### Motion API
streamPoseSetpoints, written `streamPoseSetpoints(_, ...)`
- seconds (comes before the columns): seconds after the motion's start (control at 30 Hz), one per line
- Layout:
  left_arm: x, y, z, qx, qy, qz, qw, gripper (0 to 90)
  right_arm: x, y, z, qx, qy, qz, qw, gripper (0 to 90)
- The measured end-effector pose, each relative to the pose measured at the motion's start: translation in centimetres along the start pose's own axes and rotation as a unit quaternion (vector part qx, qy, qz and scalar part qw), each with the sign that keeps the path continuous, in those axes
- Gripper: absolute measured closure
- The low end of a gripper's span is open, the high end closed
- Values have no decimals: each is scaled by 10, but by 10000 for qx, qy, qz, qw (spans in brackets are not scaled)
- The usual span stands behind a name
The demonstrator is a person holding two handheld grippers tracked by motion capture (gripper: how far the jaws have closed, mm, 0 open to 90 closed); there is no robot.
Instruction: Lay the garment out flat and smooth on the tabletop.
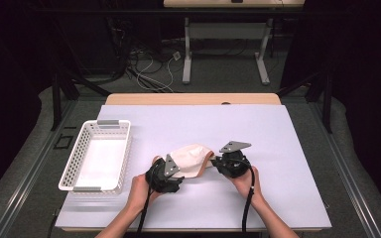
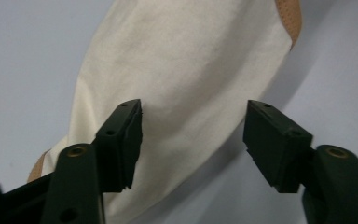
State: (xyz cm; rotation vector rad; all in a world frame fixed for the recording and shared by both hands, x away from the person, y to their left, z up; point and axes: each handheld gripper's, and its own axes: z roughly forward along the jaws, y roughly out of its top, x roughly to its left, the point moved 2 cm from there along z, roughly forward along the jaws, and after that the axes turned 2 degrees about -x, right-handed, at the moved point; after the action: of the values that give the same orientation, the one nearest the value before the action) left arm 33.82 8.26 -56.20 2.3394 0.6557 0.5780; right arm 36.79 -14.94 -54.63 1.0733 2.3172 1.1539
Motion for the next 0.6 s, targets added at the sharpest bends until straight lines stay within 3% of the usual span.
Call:
streamPoseSetpoints(0.1, 0, -2, 4, 34, -32, 37, 10000, 572, 2, -1, 4, 77, 28, 11, 10000, 742)
streamPoseSetpoints(0.17, 0, -4, 7, 112, 0, 174, 9998, 683, 3, -2, 6, 192, 49, -7, 9998, 744)
streamPoseSetpoints(0.23, -1, -5, 8, 66, -38, 175, 9998, 775, 3, -4, 9, 187, 43, -55, 9998, 779)
streamPoseSetpoints(0.3, -3, -5, 8, 73, 68, 323, 9994, 836, 4, -5, 9, 266, 46, -28, 9996, 812)
streamPoseSetpoints(0.37, -4, -4, 6, 81, 73, 338, 9994, 858, 5, -4, 7, 343, 75, -85, 9993, 820)
streamPoseSetpoints(0.4, -3, -4, 5, 36, 96, 344, 9994, 863, 5, -4, 7, 253, 64, -115, 9996, 822)
streamPoseSetpoints(0.6, 4, 0, -6, -337, 269, 63, 9990, 870, 4, -1, 2, 204, 85, -136, 9997, 824)
